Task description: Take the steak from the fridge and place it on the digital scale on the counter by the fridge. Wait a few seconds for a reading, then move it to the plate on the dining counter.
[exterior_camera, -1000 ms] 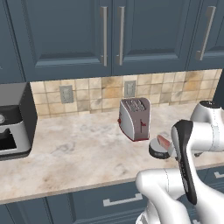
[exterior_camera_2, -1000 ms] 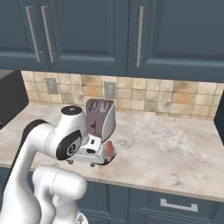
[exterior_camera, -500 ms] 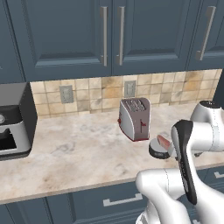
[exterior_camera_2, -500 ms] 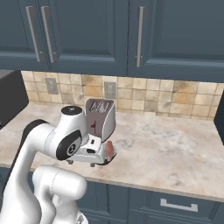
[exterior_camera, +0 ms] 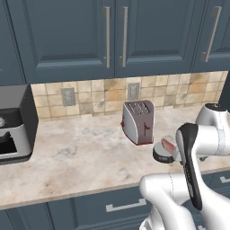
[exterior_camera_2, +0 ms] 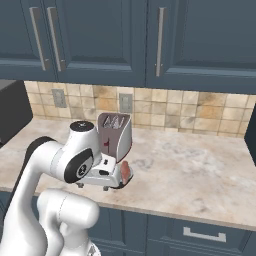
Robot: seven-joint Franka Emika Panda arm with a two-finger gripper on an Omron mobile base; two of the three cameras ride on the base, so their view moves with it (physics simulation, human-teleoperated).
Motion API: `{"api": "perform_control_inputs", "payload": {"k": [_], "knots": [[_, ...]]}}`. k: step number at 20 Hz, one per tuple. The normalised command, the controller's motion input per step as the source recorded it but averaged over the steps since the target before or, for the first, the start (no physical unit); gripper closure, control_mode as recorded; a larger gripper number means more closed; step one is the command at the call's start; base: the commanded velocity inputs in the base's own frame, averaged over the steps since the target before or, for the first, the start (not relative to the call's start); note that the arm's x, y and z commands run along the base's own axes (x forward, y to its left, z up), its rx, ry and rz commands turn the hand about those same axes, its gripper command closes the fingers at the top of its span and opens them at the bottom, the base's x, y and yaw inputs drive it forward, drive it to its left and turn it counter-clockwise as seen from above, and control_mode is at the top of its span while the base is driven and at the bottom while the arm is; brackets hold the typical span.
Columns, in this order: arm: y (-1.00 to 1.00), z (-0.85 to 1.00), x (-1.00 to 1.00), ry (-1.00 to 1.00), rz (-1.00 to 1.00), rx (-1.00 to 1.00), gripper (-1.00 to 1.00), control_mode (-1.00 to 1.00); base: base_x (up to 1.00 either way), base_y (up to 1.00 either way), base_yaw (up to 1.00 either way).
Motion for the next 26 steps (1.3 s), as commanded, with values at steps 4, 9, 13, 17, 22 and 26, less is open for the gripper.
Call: {"api": "perform_control_inputs", "payload": {"k": [4, 9, 13, 17, 22, 26], "knots": [[0.0, 0.0, 0.0, 0.0, 0.0, 0.0, -1.0, -1.0, 0.0, 0.0, 0.0], [0.0, 0.0, 0.0, 0.0, 0.0, 0.0, -1.0, -1.0, 0.0, 0.0, 0.0], [0.0, 0.0, 0.0, 0.0, 0.0, 0.0, -1.0, -1.0, 0.0, 0.0, 0.0], [0.0, 0.0, 0.0, 0.0, 0.0, 0.0, -1.0, -1.0, 0.0, 0.0, 0.0], [0.0, 0.0, 0.0, 0.0, 0.0, 0.0, -1.0, -1.0, 0.0, 0.0, 0.0], [0.0, 0.0, 0.0, 0.0, 0.0, 0.0, -1.0, -1.0, 0.0, 0.0, 0.0]]}}
